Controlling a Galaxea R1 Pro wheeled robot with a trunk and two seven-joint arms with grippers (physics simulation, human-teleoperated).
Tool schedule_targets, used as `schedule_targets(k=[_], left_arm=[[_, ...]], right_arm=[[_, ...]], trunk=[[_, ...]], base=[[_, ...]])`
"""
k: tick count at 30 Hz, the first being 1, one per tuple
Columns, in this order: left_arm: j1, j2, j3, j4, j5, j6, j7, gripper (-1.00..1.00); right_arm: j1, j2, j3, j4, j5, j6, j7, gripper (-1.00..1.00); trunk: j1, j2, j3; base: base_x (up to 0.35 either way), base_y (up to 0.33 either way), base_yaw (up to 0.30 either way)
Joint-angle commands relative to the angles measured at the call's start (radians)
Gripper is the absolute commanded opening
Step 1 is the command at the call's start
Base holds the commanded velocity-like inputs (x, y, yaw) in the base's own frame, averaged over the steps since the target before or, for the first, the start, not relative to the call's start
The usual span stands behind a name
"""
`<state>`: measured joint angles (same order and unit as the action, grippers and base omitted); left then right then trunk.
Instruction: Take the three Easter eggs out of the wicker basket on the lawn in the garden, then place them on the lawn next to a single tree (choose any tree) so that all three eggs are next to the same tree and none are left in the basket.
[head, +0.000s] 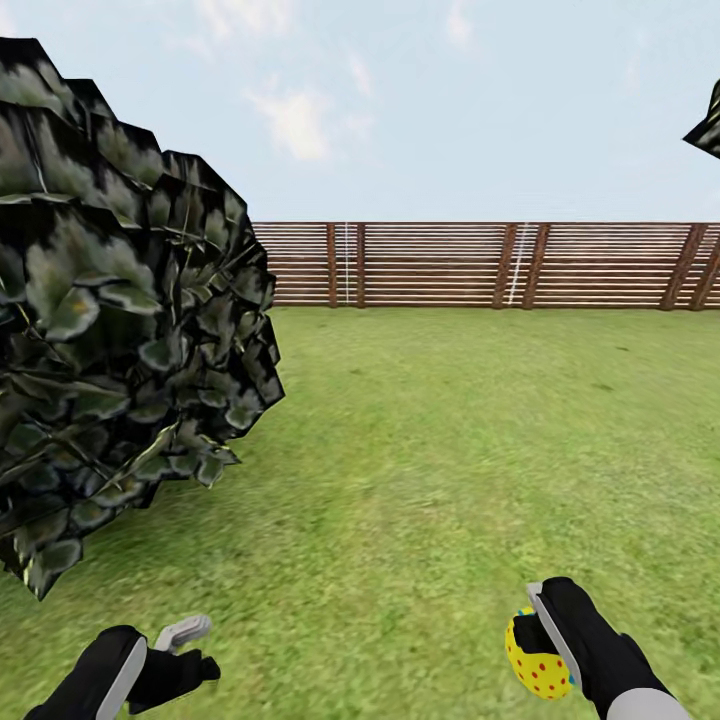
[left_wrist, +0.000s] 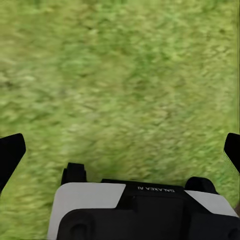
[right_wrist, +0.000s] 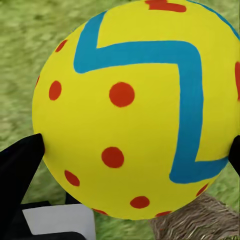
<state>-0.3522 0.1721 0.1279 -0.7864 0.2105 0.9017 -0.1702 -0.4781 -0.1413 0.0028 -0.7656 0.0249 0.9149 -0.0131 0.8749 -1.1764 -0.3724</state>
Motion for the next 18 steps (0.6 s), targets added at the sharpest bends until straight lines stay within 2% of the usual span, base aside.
schedule_targets(k=[1, 7, 18], left_arm=[[-0.001, 0.000, 0.002, -0.001, -0.002, 0.005, -0.005, 1.00], [-0.001, 0.000, 0.002, -0.001, -0.002, 0.005, -0.005, 1.00], [-0.001, 0.000, 0.002, -0.001, -0.002, 0.005, -0.004, 1.00]], right_arm=[[-0.001, 0.000, 0.000, 0.000, 0.002, 0.004, -0.001, -1.00], [-0.001, 0.000, 0.002, 0.000, 0.002, 0.004, 0.001, -1.00], [-0.001, 0.000, 0.002, 0.000, 0.005, 0.003, 0.000, -1.00]], trunk=[[0.001, -0.001, -0.001], [0.001, -0.001, 0.001], [0.001, -0.001, 0.001]], base=[[0.335, 0.001, -0.103], [0.335, 0.000, -0.223], [0.335, 0.000, -0.009]])
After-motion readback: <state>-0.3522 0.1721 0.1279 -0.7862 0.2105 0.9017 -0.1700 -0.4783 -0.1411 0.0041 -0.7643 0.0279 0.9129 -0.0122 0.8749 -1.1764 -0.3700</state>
